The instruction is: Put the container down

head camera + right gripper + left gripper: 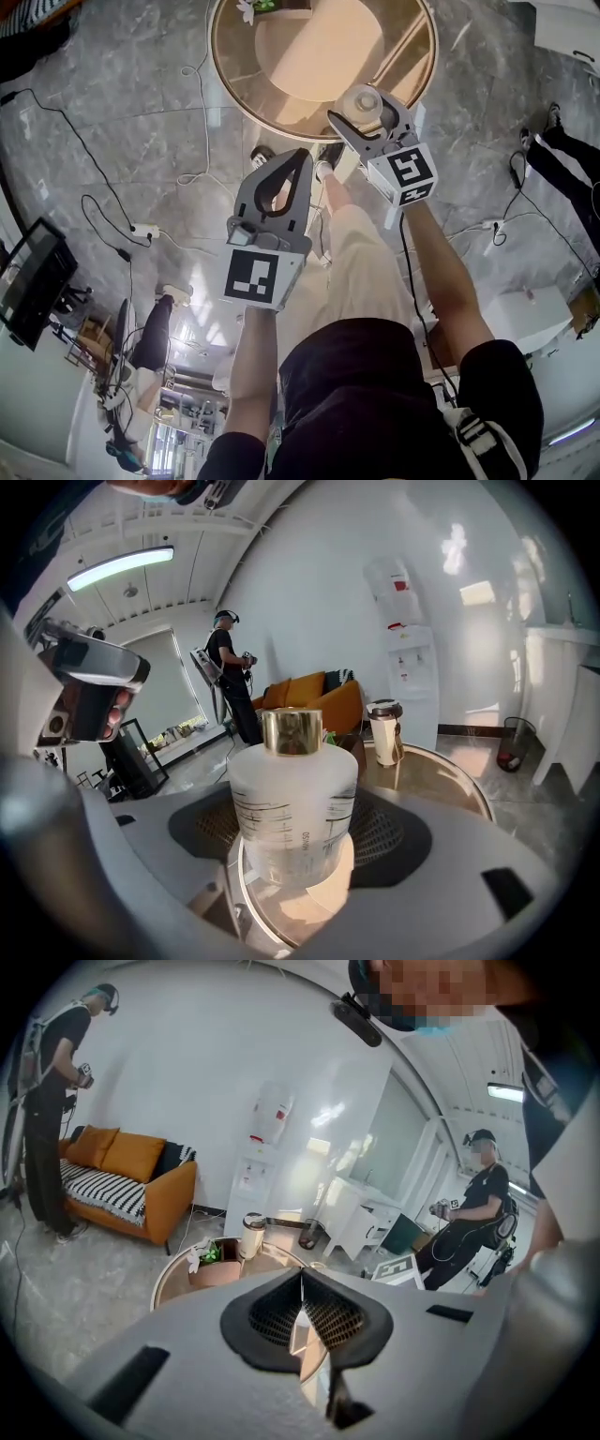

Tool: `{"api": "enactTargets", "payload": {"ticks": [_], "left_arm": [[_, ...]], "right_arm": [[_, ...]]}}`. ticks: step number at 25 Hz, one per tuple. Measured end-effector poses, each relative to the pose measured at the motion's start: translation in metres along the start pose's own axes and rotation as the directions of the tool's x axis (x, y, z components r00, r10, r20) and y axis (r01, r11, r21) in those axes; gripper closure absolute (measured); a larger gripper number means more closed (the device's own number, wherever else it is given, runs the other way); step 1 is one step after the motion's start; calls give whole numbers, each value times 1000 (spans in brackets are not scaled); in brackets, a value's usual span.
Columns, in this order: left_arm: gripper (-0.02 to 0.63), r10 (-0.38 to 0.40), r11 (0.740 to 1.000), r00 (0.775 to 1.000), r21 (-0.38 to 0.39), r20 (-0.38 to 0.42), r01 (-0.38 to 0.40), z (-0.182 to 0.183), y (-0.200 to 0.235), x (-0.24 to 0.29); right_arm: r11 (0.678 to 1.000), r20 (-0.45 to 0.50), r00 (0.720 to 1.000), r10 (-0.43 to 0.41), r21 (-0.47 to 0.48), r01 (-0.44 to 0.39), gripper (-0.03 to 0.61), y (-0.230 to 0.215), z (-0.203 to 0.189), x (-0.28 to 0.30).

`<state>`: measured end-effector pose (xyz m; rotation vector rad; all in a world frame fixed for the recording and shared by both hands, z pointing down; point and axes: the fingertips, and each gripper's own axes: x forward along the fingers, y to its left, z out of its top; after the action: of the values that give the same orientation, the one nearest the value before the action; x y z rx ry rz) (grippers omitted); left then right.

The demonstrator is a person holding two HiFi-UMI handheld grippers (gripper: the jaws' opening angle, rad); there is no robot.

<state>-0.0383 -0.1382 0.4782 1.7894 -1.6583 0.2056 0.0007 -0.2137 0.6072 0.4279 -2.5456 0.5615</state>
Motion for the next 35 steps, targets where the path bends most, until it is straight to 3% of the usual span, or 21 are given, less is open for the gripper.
{"api": "enactTargets", "payload": {"ticks": [23,35], "left_arm": [[594,18,998,995,-64,-101,-25,-56,27,53],[594,-12,997,987,-82,-163,-2,-74,14,64]], "right_arm": [[998,-107,992,-60,-38,56,247,-74,-95,107],[992,-152,981,-120,-54,113,247,-108,-116,135]]}}
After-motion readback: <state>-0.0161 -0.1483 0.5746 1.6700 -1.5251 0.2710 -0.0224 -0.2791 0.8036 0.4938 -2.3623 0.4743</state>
